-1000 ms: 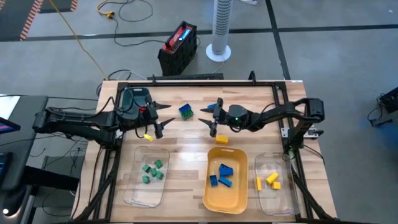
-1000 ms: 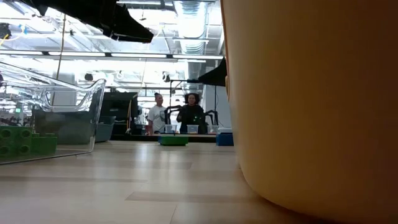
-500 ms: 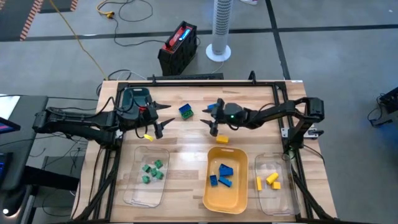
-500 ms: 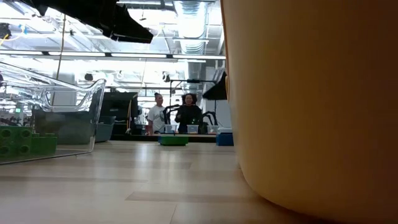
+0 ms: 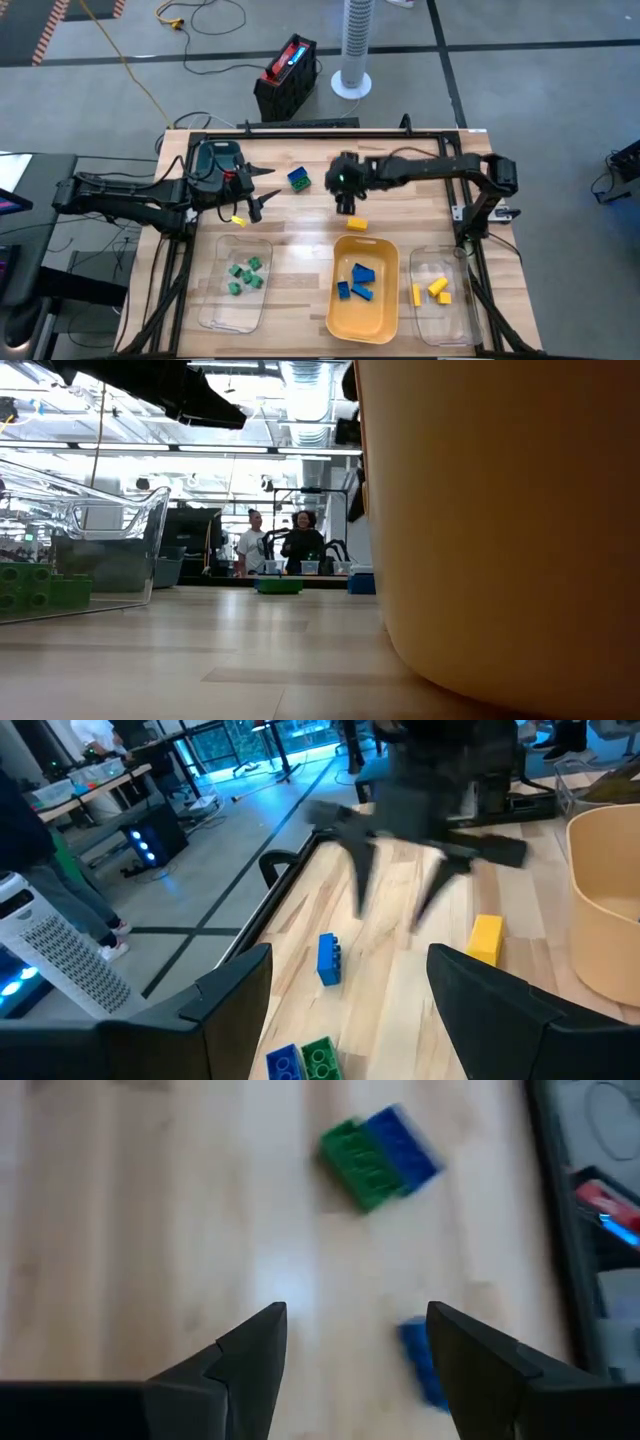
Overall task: Sort blocks
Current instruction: Put the blue game piece into the yellow bin
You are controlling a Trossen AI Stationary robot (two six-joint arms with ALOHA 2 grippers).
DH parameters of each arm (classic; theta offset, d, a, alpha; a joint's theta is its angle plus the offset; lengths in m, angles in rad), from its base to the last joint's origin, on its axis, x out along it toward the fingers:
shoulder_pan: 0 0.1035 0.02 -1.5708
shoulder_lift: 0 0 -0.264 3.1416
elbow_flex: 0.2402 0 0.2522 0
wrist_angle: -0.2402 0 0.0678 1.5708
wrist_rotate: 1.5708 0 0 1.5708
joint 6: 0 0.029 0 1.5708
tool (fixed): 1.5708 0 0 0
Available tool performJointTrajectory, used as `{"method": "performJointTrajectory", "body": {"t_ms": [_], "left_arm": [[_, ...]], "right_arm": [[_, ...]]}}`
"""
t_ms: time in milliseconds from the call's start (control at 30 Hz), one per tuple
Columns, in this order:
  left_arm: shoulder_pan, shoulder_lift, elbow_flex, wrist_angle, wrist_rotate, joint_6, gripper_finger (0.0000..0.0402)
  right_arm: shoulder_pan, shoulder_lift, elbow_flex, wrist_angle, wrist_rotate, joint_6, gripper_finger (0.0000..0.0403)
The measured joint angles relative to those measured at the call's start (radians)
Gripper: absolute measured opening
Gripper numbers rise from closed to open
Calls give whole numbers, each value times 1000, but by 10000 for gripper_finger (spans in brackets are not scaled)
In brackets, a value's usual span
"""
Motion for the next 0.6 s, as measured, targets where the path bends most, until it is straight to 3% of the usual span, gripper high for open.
{"method": "performJointTrajectory", "body": {"t_ms": [300,600], "left_arm": [[0,0,0,7,0,0,263],[10,0,0,-2,0,20,263]], "right_arm": [[-101,158,162,-194,19,-61,253],[-106,332,347,-370,43,-69,253]]}}
